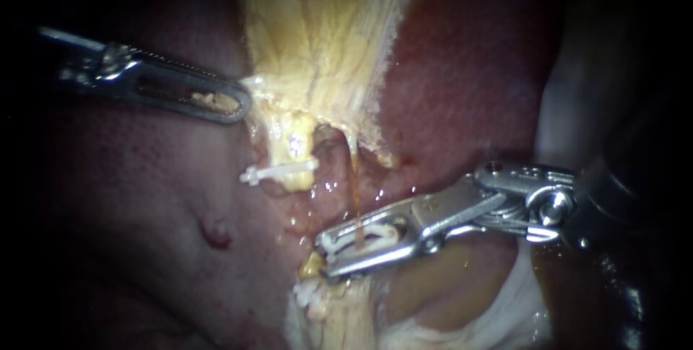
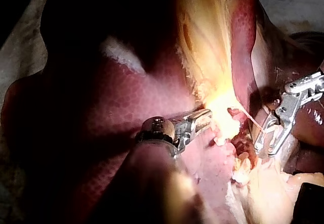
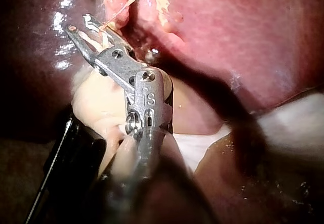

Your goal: Clipping second clip right tube

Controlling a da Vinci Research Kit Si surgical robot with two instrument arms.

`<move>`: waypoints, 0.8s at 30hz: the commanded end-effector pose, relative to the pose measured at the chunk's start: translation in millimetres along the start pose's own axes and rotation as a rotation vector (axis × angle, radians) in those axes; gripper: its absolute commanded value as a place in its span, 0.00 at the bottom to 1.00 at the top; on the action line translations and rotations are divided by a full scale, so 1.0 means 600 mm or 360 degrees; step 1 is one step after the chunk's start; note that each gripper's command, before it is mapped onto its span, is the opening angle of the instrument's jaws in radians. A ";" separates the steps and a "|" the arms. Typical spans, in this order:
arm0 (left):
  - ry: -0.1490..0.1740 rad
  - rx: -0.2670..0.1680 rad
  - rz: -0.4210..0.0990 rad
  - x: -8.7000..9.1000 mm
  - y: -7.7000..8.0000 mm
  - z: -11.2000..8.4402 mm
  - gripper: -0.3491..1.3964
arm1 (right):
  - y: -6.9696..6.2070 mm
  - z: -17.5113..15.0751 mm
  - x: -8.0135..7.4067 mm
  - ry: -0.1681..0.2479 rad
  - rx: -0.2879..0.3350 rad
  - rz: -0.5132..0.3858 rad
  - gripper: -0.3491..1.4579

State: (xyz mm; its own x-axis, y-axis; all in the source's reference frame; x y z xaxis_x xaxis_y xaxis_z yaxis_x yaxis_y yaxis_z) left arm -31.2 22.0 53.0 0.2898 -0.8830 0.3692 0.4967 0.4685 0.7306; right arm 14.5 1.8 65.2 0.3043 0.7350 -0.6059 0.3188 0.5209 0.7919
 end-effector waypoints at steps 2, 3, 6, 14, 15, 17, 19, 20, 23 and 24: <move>0.0000 0.0000 0.0000 0.0000 0.0001 0.0000 0.00 | 0.0001 -0.0001 0.0000 0.0000 0.0000 0.0000 0.10; 0.0000 0.0000 0.0000 0.0000 0.0001 0.0000 0.00 | 0.0002 -0.0001 0.0000 0.0000 0.0000 0.0000 0.05; 0.0000 0.0000 0.0000 0.0000 0.0002 0.0000 0.00 | 0.0004 -0.0004 -0.0001 0.0000 0.0001 0.0000 0.00; 0.0000 0.0000 0.0000 0.0000 0.0002 0.0000 0.00 | 0.0007 -0.0011 -0.0006 -0.0013 0.0000 0.0038 0.00; 0.0000 0.0000 0.0000 0.0000 0.0002 0.0000 0.00 | 0.0007 -0.0010 -0.0006 -0.0018 -0.0002 0.0038 0.00; 0.0000 0.0000 0.0000 0.0000 0.0003 0.0000 0.00 | 0.0008 -0.0010 -0.0007 -0.0022 -0.0004 0.0038 0.00; 0.0000 0.0000 0.0000 0.0000 0.0003 0.0000 0.00 | 0.0008 -0.0011 -0.0007 -0.0022 -0.0004 0.0038 0.00; 0.0000 0.0000 0.0000 0.0000 0.0003 0.0000 0.00 | 0.0009 -0.0011 -0.0007 -0.0022 -0.0004 0.0038 0.00; 0.0000 0.0000 0.0000 0.0000 0.0003 0.0000 0.00 | 0.0009 -0.0011 -0.0007 -0.0022 -0.0004 0.0047 0.00; 0.0000 0.0000 0.0000 0.0000 0.0003 0.0000 0.00 | 0.0010 -0.0012 -0.0007 -0.0022 -0.0004 0.0047 0.00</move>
State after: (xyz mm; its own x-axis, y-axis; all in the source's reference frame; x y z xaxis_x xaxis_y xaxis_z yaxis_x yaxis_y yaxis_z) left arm -31.1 22.0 53.1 0.2899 -0.8830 0.3691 0.4969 0.4685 0.7305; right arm 13.9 2.1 66.0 0.3260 0.7443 -0.5829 0.3055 0.5005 0.8100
